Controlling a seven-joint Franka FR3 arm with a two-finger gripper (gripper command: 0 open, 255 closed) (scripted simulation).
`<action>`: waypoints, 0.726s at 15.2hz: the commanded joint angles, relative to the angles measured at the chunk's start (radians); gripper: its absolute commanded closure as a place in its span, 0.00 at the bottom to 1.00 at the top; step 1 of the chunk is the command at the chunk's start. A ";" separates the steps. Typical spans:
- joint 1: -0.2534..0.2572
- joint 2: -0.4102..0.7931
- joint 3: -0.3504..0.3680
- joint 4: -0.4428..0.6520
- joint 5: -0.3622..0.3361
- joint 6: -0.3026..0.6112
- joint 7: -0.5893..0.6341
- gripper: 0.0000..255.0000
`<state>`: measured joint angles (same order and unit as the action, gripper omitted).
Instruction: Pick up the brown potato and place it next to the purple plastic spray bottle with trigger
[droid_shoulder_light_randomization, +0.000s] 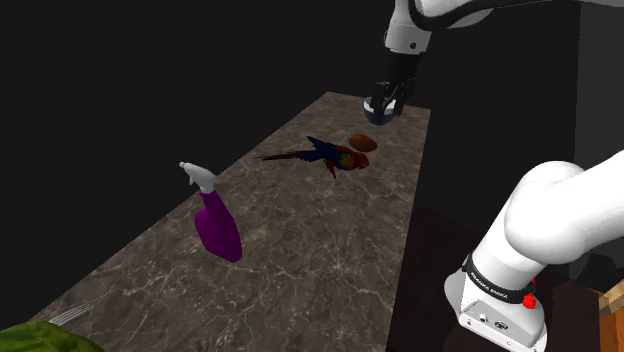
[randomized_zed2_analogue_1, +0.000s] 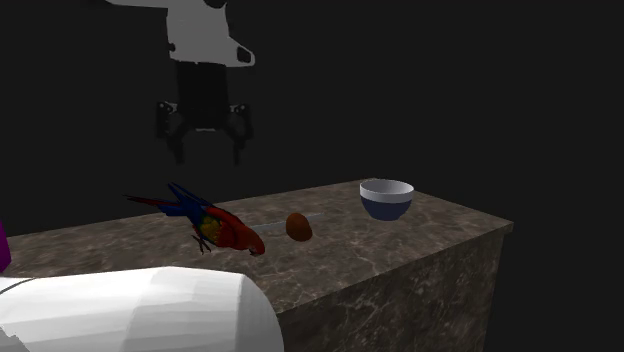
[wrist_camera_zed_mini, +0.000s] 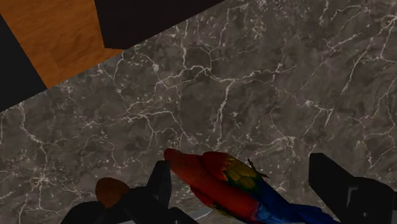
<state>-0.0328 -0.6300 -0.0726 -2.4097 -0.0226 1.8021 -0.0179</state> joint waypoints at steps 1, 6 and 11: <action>-0.007 0.063 -0.025 0.016 -0.013 0.040 -0.034 0.00; -0.025 0.223 -0.089 0.054 -0.035 0.142 -0.121 0.00; -0.039 0.401 -0.146 0.124 -0.033 0.228 -0.211 0.00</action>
<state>-0.0692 -0.2696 -0.2065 -2.3027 -0.0574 2.0112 -0.2082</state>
